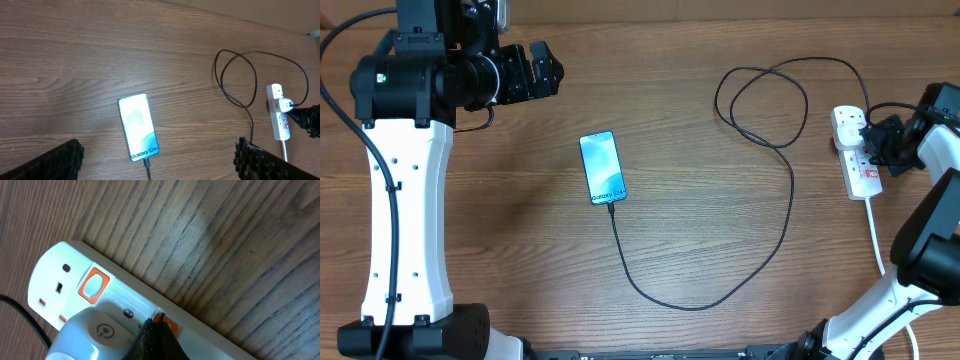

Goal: Plug charger to phone and switch on socket
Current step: 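Lift the right gripper up off the power strip switch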

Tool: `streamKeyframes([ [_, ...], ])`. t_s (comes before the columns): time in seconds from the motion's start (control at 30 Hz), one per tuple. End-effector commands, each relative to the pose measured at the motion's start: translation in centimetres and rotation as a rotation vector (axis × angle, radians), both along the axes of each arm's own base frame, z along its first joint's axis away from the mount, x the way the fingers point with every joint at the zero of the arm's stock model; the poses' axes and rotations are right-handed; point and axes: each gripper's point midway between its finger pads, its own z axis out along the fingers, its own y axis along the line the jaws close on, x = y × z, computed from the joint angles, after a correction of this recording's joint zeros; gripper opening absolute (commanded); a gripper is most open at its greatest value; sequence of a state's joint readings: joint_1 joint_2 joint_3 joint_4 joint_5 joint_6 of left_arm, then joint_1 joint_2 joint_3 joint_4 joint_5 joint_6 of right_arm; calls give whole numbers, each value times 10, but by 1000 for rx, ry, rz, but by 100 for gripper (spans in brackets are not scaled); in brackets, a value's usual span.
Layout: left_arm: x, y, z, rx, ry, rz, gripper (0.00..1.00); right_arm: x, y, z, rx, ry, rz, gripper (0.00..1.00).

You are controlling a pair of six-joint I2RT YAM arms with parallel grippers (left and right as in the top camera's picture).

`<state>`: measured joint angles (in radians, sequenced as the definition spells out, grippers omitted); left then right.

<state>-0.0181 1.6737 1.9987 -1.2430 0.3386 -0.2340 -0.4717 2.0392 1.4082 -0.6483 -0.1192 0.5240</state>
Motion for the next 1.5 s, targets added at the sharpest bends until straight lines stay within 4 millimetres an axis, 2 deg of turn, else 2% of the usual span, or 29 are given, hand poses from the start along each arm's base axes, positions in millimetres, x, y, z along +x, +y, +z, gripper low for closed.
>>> streamKeyframes([
  [0.0,1,0,-3,9,8,2,100,5,92,-27,217,38,174,4],
  [0.23,1,0,-3,9,8,2,100,5,98,-27,219,46,187,4],
  [0.37,1,0,-3,9,8,2,100,7,95,-27,198,42,182,4],
  [0.47,1,0,-3,9,8,2,100,9,86,-28,156,40,170,4],
  [0.6,1,0,-3,9,8,2,100,12,64,-27,91,27,132,4],
  [0.7,1,0,-3,9,8,2,100,12,47,-19,82,10,99,4],
  [0.83,1,0,-3,9,8,2,100,12,26,6,61,-31,57,4],
  [0.97,1,0,-3,9,8,2,100,9,9,48,21,-110,25,4],
  [1.07,1,0,-3,9,8,2,100,6,4,83,-11,-172,19,4],
  [1.3,1,0,-3,9,8,2,100,-3,9,154,-87,-300,47,4],
  [1.47,1,0,-3,9,8,2,100,-16,17,190,-111,-355,54,4],
])
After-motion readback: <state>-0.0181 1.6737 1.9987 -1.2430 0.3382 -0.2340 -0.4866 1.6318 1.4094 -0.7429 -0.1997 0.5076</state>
